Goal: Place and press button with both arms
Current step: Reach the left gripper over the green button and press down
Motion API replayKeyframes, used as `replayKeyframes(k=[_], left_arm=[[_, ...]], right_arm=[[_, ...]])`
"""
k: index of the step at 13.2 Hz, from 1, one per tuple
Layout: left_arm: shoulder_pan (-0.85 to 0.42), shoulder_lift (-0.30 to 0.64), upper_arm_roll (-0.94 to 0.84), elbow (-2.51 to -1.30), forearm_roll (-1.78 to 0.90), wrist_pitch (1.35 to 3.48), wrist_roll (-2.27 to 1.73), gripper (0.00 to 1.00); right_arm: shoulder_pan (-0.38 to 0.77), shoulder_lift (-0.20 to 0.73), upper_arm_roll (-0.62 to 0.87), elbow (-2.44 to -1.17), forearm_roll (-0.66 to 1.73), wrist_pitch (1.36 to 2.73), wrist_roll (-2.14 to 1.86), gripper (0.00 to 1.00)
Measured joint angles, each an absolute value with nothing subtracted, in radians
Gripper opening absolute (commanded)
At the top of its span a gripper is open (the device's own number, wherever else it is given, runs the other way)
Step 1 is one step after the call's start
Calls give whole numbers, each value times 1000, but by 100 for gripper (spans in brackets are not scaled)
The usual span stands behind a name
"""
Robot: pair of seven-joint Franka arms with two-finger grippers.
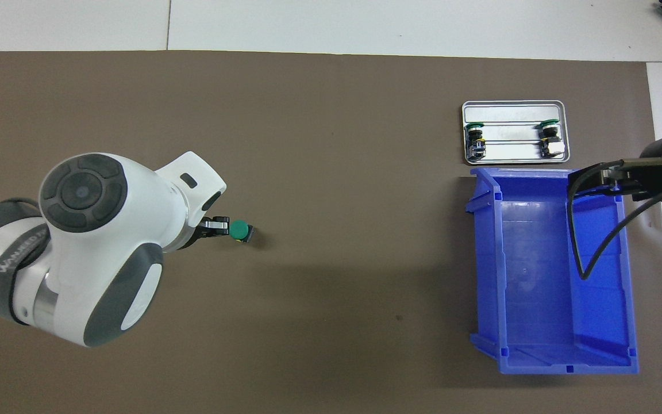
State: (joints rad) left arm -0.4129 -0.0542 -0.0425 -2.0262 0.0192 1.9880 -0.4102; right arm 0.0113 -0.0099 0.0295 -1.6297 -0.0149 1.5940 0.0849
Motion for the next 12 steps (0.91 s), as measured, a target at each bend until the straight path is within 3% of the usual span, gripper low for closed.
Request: replayKeyframes(k=[4,12], left_arm=[[-444,-45,-42,-2133,19,2137,-436,0],[-444,3,-36,-2143,19,2267,-436,0]], right_arm=[[11,-10,29,-1630,-15,1594,85,100],[12,-10,29,-1630,-15,1594,85,100]])
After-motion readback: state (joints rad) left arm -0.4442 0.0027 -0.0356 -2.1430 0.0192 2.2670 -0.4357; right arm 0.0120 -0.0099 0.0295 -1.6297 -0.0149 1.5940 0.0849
